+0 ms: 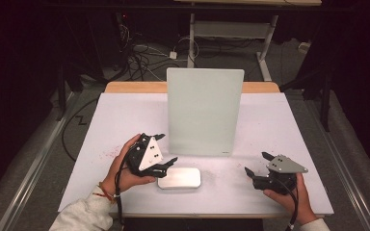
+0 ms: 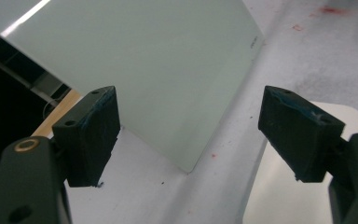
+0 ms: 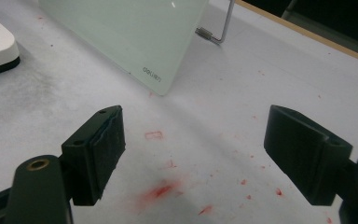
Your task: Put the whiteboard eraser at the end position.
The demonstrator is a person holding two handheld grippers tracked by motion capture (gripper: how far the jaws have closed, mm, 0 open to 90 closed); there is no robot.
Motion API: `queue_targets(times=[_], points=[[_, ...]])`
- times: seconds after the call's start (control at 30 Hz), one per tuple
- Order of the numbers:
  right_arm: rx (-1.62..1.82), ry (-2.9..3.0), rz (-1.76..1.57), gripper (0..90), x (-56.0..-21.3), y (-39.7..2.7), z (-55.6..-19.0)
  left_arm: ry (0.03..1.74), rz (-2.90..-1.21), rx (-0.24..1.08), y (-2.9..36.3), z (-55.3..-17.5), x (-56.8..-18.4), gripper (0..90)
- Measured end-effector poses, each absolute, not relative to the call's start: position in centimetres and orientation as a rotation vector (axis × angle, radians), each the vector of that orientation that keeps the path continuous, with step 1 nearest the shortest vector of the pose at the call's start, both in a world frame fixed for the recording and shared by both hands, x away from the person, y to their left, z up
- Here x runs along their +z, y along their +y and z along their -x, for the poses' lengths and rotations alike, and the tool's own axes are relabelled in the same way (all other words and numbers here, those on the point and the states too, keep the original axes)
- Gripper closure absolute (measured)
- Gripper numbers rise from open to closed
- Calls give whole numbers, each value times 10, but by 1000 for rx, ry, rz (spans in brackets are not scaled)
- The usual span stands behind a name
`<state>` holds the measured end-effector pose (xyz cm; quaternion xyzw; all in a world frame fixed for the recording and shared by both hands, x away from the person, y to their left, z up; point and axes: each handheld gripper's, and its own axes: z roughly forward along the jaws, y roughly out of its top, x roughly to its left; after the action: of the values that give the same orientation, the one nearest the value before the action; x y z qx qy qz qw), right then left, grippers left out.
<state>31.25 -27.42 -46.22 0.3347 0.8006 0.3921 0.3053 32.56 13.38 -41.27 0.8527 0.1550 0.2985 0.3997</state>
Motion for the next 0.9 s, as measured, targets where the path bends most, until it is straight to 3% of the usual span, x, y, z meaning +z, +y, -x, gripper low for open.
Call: queue_targets(times=[0.43,0.9], points=[[1052,2090,-873,210,-458,-272,-309,541,-2119,866,173,-318,-427,196],[1045,2079,-860,207,-458,-271,-307,748,-2106,853,207,-305,-463,175]])
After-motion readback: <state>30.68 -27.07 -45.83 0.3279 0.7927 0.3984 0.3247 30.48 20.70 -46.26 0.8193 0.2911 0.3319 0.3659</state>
